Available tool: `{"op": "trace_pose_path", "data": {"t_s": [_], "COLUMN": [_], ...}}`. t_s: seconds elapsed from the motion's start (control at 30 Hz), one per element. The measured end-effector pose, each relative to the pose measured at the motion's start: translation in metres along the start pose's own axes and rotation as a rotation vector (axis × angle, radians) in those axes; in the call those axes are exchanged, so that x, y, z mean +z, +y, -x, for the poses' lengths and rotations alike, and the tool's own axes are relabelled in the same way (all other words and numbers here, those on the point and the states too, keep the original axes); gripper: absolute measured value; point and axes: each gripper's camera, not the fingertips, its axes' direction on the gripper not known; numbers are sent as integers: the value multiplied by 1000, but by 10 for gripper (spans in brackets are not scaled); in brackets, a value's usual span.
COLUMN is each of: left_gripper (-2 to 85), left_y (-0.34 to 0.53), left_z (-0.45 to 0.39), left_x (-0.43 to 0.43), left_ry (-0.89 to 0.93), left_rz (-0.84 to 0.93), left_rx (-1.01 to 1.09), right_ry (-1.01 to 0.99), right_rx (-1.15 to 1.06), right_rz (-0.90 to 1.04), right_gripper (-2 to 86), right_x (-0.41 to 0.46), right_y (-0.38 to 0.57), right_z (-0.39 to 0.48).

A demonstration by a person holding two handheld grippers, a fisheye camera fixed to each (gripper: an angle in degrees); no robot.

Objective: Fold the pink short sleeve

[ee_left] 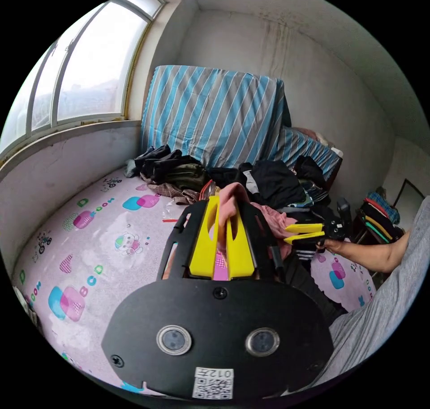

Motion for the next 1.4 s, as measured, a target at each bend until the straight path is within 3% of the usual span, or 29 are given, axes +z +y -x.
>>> {"op": "trace_pose_path", "data": {"t_s": [0.1,0.2,0.5,0.7,0.87,1.07,1.23,1.33,1.4], "left_gripper": [-5,-5,-5,-4,-4,-3,-3,-3,-3], "left_y": [-9,-18,-60,-87,-89,-84,-106,-132,-153], "left_z": [8,22,73,89,109,122,128,138,159], "left_x": [-22,-54,-147,-233,-301,-364,-387,-373,-338], "left_ry": [-11,-58,-254,-457,-570,-715,-757,-711,-645], "left_rz": [-16,-65,-73,-156,-223,-242,-274,-217,-79], "left_rx": [-9,-42,-58,-9,-65,-106,-105,-56,-20], "right_ry": [97,206,33,-43,-220,-469,-895,-1001,-945], "right_rx": [-72,6,177,23,-81,-294,-439,-443,-385], "right_rz": [80,68,-251,-482,-488,-361,-314,-324,-300], "right_gripper": [86,23,-9,-10,-10,-10,-10,-10,-10], "right_x": [31,41,9,-27,-6,47,69,85,108], "right_y": [-6,-12,-105,-175,-199,-202,-206,-208,-210], "right_z": [22,19,-25,1,44,111,135,123,108]}}
